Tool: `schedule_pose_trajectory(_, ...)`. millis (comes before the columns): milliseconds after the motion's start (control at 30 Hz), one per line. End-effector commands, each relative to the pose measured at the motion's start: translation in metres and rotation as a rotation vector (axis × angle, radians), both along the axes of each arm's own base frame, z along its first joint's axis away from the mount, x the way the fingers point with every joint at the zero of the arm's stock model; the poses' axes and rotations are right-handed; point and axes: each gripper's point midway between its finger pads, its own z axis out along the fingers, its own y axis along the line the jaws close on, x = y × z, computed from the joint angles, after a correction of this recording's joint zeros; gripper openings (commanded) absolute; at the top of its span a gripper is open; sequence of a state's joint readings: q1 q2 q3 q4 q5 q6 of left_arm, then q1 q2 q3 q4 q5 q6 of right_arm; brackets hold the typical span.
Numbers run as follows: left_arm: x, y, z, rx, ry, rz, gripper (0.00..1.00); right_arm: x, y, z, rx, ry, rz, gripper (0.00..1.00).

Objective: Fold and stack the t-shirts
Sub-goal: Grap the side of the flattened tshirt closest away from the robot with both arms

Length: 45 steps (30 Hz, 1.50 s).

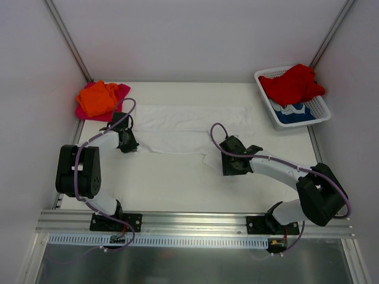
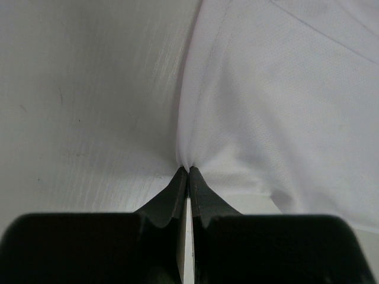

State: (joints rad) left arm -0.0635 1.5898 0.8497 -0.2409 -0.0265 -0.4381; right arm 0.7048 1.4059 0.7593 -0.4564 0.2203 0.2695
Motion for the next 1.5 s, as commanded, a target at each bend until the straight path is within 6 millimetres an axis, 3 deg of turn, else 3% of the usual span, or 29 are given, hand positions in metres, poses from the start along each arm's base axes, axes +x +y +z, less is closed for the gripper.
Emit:
schedule_pose_trajectory(0,-0.01,0.0,-0.005,-0.017,0.034,0.003,0.0,0.006,0.003,0.008,0.002,-0.029,0.005,0.49)
schedule_pose_trajectory(233,-0.01,0.0,-0.004,-0.018,0.033,0.003,0.0,0.0,-0.005,0.004,-0.014,-0.031,-0.008,0.49)
schedule_pose_trajectory(800,-0.01,0.0,-0.003,-0.017,0.028,0.0,0.0,-0.011,-0.011,-0.032,-0.047,0.04,-0.02,0.48)
schedule_pose_trajectory(967,-0.01,0.0,-0.003,-0.016,0.028,0.001,0.0,-0.01,-0.01,-0.034,-0.048,0.036,-0.02,0.33)
schedule_pose_trajectory(1067,-0.012,0.0,-0.005,-0.015,0.034,0.001,0.0,-0.01,-0.011,-0.035,-0.052,0.04,-0.015,0.16)
schedule_pose_trajectory(1100,-0.012,0.0,-0.005,-0.015,0.034,-0.001,0.0,-0.01,-0.011,-0.036,-0.052,0.041,-0.017,0.07)
schedule_pose_trajectory(1167,-0.012,0.0,-0.005,-0.015,0.032,-0.001,0.0,-0.011,-0.011,-0.036,-0.053,0.043,-0.013,0.01)
schedule_pose_trajectory(1300,-0.011,0.0,-0.004,-0.016,0.031,-0.001,0.0,-0.011,-0.011,-0.036,-0.053,0.042,-0.01,0.0)
schedule_pose_trajectory(1467,-0.01,-0.002,0.002,-0.022,0.011,0.0,0.0,-0.004,-0.009,-0.019,-0.039,-0.001,-0.012,0.0)
